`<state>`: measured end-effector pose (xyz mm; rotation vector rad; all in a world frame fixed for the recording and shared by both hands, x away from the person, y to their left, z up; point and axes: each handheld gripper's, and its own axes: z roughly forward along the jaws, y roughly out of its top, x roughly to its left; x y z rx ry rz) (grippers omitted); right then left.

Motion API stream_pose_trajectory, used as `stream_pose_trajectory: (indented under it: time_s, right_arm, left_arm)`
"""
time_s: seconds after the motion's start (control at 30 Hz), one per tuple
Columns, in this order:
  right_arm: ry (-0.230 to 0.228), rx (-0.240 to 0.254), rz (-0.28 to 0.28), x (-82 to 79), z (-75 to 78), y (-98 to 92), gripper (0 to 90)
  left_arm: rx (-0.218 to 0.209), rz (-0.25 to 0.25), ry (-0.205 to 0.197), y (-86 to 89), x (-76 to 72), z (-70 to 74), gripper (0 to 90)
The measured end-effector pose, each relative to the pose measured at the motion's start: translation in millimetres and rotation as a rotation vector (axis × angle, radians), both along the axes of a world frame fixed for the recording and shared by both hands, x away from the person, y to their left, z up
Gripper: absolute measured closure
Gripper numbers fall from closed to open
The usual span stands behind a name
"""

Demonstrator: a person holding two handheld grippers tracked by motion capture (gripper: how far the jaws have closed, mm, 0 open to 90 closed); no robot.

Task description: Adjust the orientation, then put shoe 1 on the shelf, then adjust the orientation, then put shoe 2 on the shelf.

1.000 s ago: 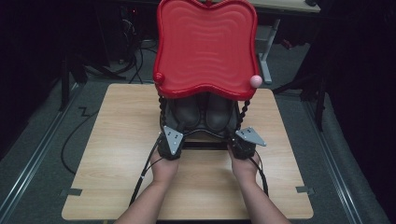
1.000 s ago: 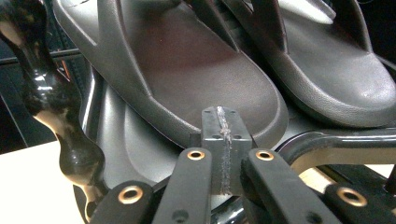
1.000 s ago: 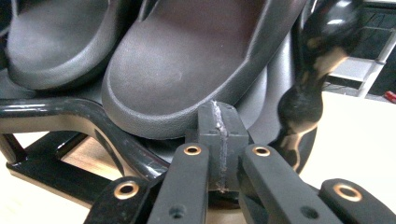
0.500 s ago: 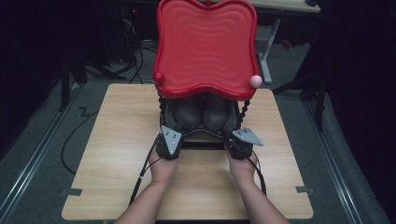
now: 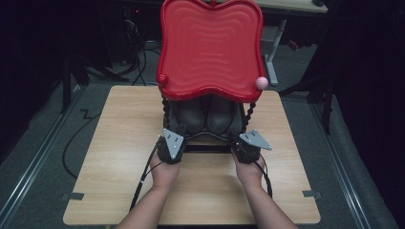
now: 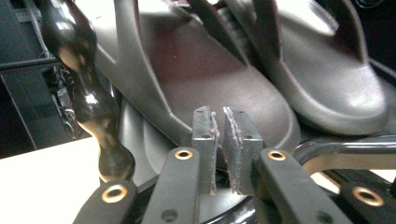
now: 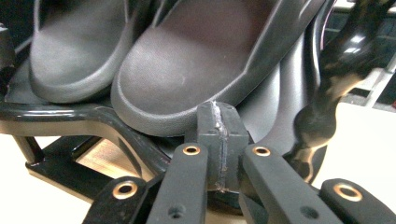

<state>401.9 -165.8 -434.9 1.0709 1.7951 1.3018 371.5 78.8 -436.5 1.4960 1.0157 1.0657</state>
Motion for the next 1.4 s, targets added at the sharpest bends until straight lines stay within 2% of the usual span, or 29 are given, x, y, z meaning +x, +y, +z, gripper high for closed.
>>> stream_pose_trajectory:
  time_s: [0.17,0.23,0.33,0.43,0.53,0.6,0.67,0.77,0.83,0.87,0.93,1.03,1.07,1.17,1.27,1.4]
  right_arm:
    - [-0.023,0.003,0.024,-12.7,4.2,-6.9,89.0]
    - [-0.024,0.007,0.029,-17.3,4.4,-10.9,88.4]
    - [-0.016,0.011,0.038,-25.1,2.9,-20.2,84.7]
    - [-0.002,0.01,0.035,-33.6,-0.5,-34.5,73.8]
    - [0.041,0.018,0.033,-41.1,-6.0,-55.3,60.3]
    - [0.07,0.019,0.014,-46.1,-11.1,-71.6,50.3]
    - [0.086,-0.003,-0.007,-50.2,-17.1,-88.2,42.6]
    - [0.103,-0.011,-0.048,-55.1,-24.3,-111.9,33.2]
    - [0.112,0.0,-0.101,-57.1,-28.7,-123.6,25.1]
    - [0.122,0.011,-0.112,-57.6,-30.4,-128.6,22.9]
    - [0.124,0.016,-0.141,-58.7,-33.7,-136.0,20.8]
    - [0.151,0.013,-0.183,-57.6,-39.9,-142.6,19.7]
    - [0.164,-0.002,-0.192,-57.3,-42.8,-144.0,19.2]
    - [0.184,-0.013,-0.191,-58.7,-45.9,-147.3,18.3]
    - [0.181,-0.035,-0.228,-57.4,-46.2,-149.6,20.2]
    - [0.197,-0.039,-0.23,-55.5,-49.1,-150.3,19.2]
  left_arm:
    - [0.002,-0.037,-0.014,3.7,-19.4,0.7,74.8]
    - [0.006,-0.053,-0.004,8.9,-28.5,-2.0,72.3]
    - [0.013,-0.07,0.035,22.3,-43.5,-7.7,66.7]
    - [0.022,-0.086,0.087,43.4,-63.4,-15.0,59.2]
    - [0.04,-0.084,0.147,68.6,-81.9,-23.8,52.5]
    - [0.07,-0.053,0.171,85.4,-92.1,-30.6,48.6]
    - [0.072,-0.023,0.183,104.4,-100.3,-38.4,45.3]
    - [0.044,-0.003,0.215,125.0,-102.0,-45.1,41.2]
    - [0.043,0.02,0.244,135.1,-97.2,-46.0,38.2]
    - [0.03,0.029,0.256,139.1,-95.0,-46.3,36.2]
    - [-0.022,0.03,0.268,143.8,-92.1,-46.9,34.8]
    - [-0.006,0.025,0.287,142.8,-89.8,-49.1,32.9]
    - [0.0,0.023,0.292,142.0,-89.4,-49.3,32.6]
    - [0.036,0.028,0.302,139.1,-89.9,-50.2,33.3]
    - [0.02,0.041,0.307,142.9,-90.4,-52.3,32.0]
    - [0.005,0.054,0.308,149.3,-88.7,-53.4,29.7]
